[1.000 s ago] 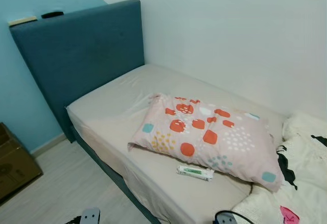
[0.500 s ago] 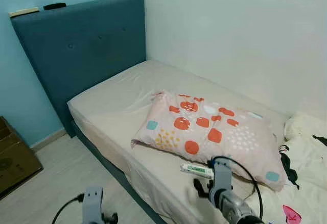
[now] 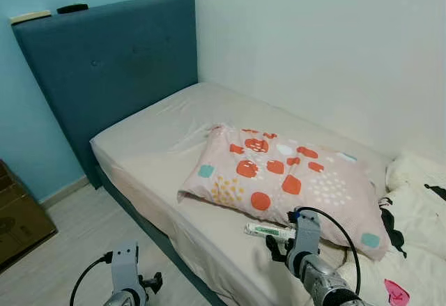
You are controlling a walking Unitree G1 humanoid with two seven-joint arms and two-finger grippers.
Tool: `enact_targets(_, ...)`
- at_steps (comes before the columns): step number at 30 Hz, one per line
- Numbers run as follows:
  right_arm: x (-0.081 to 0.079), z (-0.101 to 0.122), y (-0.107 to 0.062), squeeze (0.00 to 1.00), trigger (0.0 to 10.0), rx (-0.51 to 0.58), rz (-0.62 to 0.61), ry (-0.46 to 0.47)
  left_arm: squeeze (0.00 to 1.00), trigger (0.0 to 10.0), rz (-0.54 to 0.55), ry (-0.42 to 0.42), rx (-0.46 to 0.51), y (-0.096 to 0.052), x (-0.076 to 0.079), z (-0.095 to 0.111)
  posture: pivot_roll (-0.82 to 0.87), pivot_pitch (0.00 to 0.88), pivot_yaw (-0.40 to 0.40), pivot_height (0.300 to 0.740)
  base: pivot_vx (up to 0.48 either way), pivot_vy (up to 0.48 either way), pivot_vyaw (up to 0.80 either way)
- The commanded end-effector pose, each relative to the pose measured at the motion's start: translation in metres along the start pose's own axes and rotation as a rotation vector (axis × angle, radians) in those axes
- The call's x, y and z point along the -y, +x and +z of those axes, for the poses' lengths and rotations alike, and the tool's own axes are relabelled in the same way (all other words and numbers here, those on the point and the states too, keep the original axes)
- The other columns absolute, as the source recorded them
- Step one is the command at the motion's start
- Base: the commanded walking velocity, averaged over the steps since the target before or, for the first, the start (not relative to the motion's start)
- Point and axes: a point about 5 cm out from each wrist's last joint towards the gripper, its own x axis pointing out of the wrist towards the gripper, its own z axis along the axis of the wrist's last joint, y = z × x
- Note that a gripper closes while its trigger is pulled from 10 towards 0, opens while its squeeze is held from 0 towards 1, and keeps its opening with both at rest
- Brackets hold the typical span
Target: Clean up the room
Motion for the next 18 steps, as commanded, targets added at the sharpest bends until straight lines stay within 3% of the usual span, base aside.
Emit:
enact_targets(1,0.0,-0.002,0.0,0.0,10.0,-0.011,-0.002,0.015,0.0,10.0,0.001,-0.004,-0.004,0.0,-0.002,0.0,-0.04,0.0,-0.006,0.715,0.0,0.0,0.0)
enact_targets(18,0.001,0.01,0.002,0.0,10.0,0.008,-0.013,0.014,0.0,10.0,-0.018,-0.069,0.07,0.004,0.0,0.02,-0.02,0.0,-0.016,0.7,0.0,0.0,0.0)
